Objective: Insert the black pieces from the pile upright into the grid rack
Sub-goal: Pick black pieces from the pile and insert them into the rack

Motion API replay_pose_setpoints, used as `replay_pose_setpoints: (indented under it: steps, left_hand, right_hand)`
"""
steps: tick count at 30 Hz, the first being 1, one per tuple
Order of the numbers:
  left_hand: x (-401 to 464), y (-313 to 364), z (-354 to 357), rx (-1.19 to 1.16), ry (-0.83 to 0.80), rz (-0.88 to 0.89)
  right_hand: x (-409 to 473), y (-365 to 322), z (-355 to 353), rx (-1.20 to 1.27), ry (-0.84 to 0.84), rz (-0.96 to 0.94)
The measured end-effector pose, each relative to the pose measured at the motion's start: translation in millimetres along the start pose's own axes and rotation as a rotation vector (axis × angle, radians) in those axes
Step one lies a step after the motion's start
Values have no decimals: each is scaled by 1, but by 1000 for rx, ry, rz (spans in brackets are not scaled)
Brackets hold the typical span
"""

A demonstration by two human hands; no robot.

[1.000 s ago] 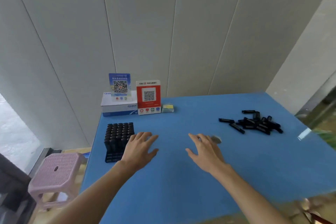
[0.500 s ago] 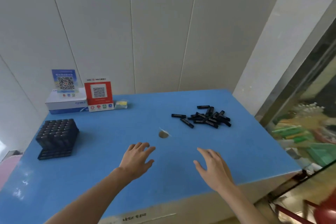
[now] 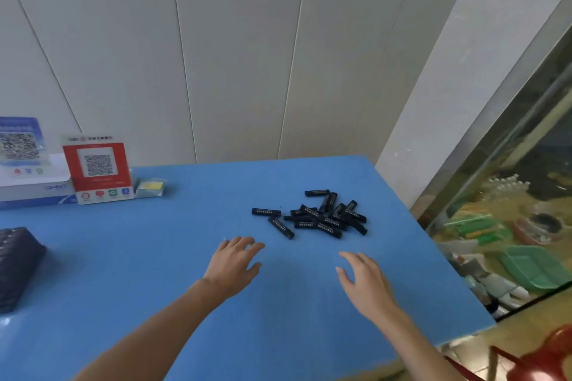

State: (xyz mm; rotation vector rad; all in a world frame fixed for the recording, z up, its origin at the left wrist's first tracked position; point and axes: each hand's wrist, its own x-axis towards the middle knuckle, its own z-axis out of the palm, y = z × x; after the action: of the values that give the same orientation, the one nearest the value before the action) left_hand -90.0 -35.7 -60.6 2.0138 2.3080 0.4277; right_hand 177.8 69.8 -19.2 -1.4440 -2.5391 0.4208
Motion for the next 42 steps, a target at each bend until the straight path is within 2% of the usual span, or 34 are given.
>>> replay_pose_setpoints:
  steps: [8,13,21,29,34,37,42]
  left_hand:
    - [77,7,30,-64,10,11]
    - [96,5,37,17,11,97]
    - [107,5,48,-79,14,81]
    - [104,30,49,-181,-38,-97]
    - [99,56,49,-141,-76,-148]
    - [95,75,46,-165,-90,-192]
    - [82,107,37,-256,-39,-310]
  right_hand:
    - [77,34,2,46,-38,-5]
    - [102,46,13,54,-68,-46]
    - [126,59,33,42,-101,-136]
    - [136,72,35,-31,-169,-210]
    - [133,86,23,-7,-208,-276]
    - [130,97,10,77,-228,-283]
    - [134,108,-4,362,-234,-278]
